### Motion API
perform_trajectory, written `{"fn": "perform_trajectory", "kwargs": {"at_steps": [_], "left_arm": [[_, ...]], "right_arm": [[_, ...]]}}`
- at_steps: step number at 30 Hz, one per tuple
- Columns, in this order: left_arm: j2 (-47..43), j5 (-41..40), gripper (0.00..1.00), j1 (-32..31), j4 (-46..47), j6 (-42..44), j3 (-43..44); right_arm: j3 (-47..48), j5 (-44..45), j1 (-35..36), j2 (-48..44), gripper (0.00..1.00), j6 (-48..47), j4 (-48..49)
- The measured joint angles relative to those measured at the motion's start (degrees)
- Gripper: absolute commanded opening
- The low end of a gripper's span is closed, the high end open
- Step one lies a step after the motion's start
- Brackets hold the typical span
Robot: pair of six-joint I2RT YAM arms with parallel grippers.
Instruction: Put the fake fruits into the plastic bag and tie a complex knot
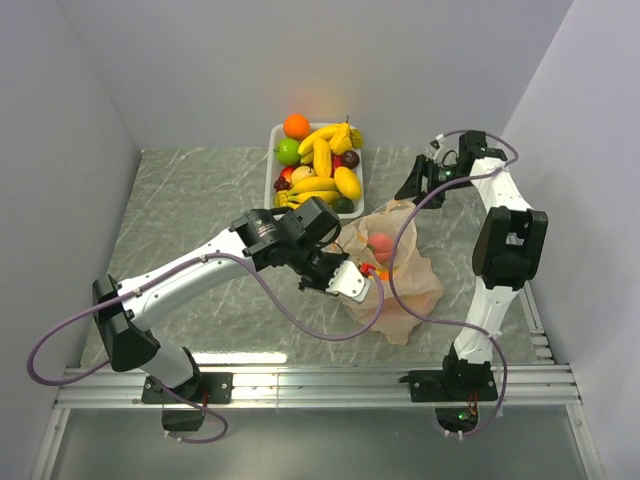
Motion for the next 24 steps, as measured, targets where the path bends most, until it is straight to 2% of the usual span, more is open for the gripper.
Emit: {"fn": "perform_trajectory", "kwargs": {"at_steps": [3,4,6,10,14,19,24], "left_arm": [[-0.72,-0.87,0.00,0.00,1.07,-0.11,-1.36],[-0.87,-1.42,0.00,0.00,1.53,-0.50,-1.79],[-1.11,-3.34,0.00,0.02,2.73,-1.79,-2.67],[-1.53,-6.16,0.00,1.68,5.31,-6.27,-3.56],[-5.09,-6.03,0.00,8.79,7.58,-11.98,-3.89],[-15.93,-4.22,0.00,20.96,12.90,-19.15,-4.57],[-28.39,-4.57,0.00,23.19,19.26,-25.03,-7.30]], "right_arm": [[-1.73,-4.15,0.76,0.04,0.46,1.05,-0.26],[-2.38,-6.45,0.96,0.07,0.23,1.46,-0.22],[-3.23,-10.86,1.09,0.07,0.01,1.92,-0.24],[-3.37,-16.52,0.92,-0.50,0.00,2.49,-0.04],[-5.35,-19.19,-0.11,-5.90,0.00,2.99,2.89],[-15.06,-22.03,-3.61,-24.02,0.00,7.23,13.55],[-22.73,-24.55,-5.46,-39.10,0.00,10.69,21.94]]}}
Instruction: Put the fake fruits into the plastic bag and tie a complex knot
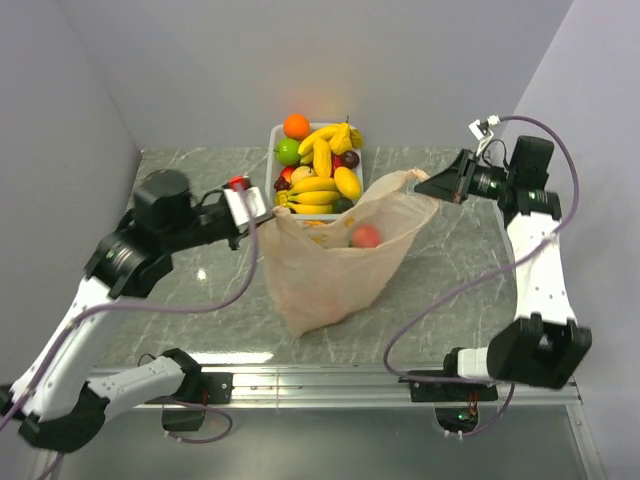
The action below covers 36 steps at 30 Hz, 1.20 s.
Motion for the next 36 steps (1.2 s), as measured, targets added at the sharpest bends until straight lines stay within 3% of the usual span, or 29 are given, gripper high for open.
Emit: {"fn": "perform_trajectory", "kwargs": {"at_steps": [7,13,20,23,26,33,36], "left_arm": [[-10.58,-10.36,0.00,1.81,8.74,-4.66,-13.00],[-11.50,-16.33,0.00,6.95,9.94,-4.68,-26.73],[-6.88,-22.05,0.00,11.13,11.87,-7.10,-23.08],[-1.73,-22.34,0.00,14.29,12.59,-9.97,-20.98],[4.11,-21.07,0.00,16.59,12.02,-13.51,-20.76],[18.80,-14.08,0.00,21.14,9.90,-21.33,-20.83],[24.35,-10.08,0.00,23.76,8.50,-23.74,-20.74]], "right_arm": [[-15.52,0.46,-1.33,-13.18,0.00,2.67,8.90],[-18.51,3.41,-1.49,-16.68,0.00,-1.68,7.15],[-20.50,6.67,-1.53,-28.13,0.00,3.76,15.32],[-20.83,6.95,-1.16,-30.40,0.00,1.86,16.94],[-21.68,6.10,-0.76,-30.36,0.00,-6.97,13.53],[-25.62,7.89,1.33,-26.91,0.00,-46.71,-11.02],[-28.74,9.99,2.32,-27.15,0.00,-60.35,-17.03]]}}
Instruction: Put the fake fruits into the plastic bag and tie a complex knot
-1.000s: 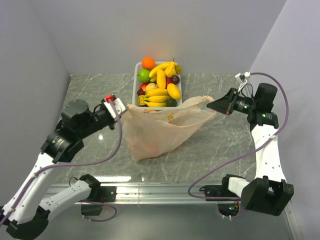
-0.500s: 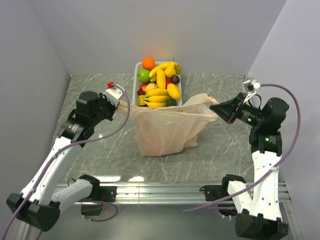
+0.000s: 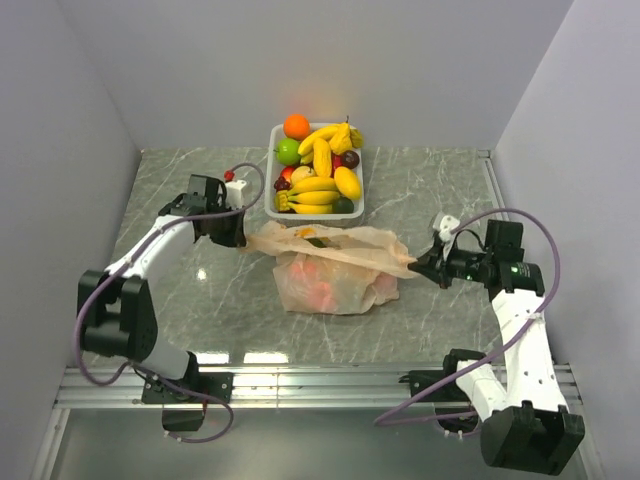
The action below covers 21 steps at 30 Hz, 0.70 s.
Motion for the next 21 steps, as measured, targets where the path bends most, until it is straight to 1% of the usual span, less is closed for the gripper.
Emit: {"fn": "perform_trajectory", "kwargs": {"at_steps": [3,6,11,12,13,14,15,16,17,18,19,21], "left_arm": [[5.09,3.96,0.00,2.97,-2.05,-1.99,0.39],[8.33,6.12,0.00,4.79,-3.58,-3.10,0.59],[11.58,7.93,0.01,5.44,-4.90,-3.65,0.59],[11.72,8.50,0.04,5.57,-4.96,-3.45,0.61],[11.65,9.84,0.12,5.84,-4.98,-2.93,0.61],[11.10,11.61,0.35,6.32,-4.98,-1.77,0.61],[10.21,12.72,0.48,6.82,-4.83,-0.39,0.61],[8.81,13.60,0.58,7.39,-4.55,0.66,0.61],[6.67,14.95,0.73,8.15,-4.26,1.62,0.61],[3.65,16.28,0.82,8.90,-3.78,3.10,0.63],[-0.28,17.97,0.98,9.57,-3.10,4.28,0.85],[-7.13,20.92,0.99,9.94,-1.79,6.64,2.25]], "right_arm": [[-3.56,2.29,1.33,-0.13,0.00,-9.31,-1.92],[-7.02,4.13,2.14,0.52,0.00,-15.58,-1.99],[-8.26,5.49,2.89,3.21,0.00,-20.06,-2.01],[-8.24,5.62,3.13,3.43,0.00,-20.41,-2.08],[-8.11,5.68,3.43,3.43,0.00,-20.55,-2.40],[-7.54,5.99,3.87,3.34,0.00,-20.39,-3.21],[-6.64,6.47,4.46,3.15,0.00,-20.13,-3.87],[-5.84,6.78,4.85,2.95,0.00,-19.93,-4.33],[-4.70,6.99,5.46,2.47,0.00,-19.37,-5.09],[-3.52,7.19,6.23,1.64,0.00,-18.34,-5.35],[-2.82,7.23,6.84,1.05,0.00,-17.75,-5.35],[-1.77,7.23,8.46,-0.68,0.00,-15.67,-5.20]]}}
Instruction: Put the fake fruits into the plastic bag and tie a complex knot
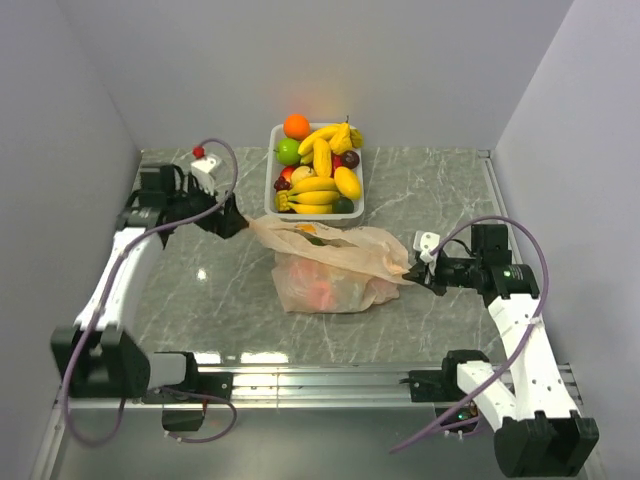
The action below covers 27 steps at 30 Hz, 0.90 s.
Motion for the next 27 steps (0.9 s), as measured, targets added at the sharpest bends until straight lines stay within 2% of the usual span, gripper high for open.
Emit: {"fn": "perform_trajectory", "kwargs": {"at_steps": [4,8,13,17,18,19,22,27], "left_arm": [[-9.75,4.52,0.99,-1.49,3.82,5.40,5.60],[-10.99,3.56,0.99,-8.72,7.48,11.56,8.98],[-4.20,-0.68,0.99,-23.32,10.64,17.51,8.61],[4.61,-2.36,0.98,-31.54,13.49,20.24,8.50],[6.54,-2.49,0.96,-32.61,13.99,20.63,8.50],[8.63,-2.40,0.85,-33.59,14.51,21.14,8.55],[14.29,-0.66,0.66,-35.60,12.81,23.21,9.75],[20.04,3.34,0.57,-37.90,7.19,27.26,10.78]], "right_arm": [[0.07,0.04,2.71,-1.68,0.00,2.95,0.22],[0.07,0.24,3.43,-1.44,0.00,4.31,0.22],[0.04,0.74,3.52,-1.53,0.00,4.22,-0.09],[-0.07,1.38,3.52,-2.14,0.00,3.96,-0.26],[-0.07,1.46,3.52,-2.32,0.00,3.98,-0.31],[-0.07,1.49,3.52,-2.54,0.00,4.11,-0.31],[-0.07,1.46,3.52,-3.19,0.00,5.46,-0.04],[-0.07,0.98,3.52,-3.98,0.00,11.96,3.69]]}}
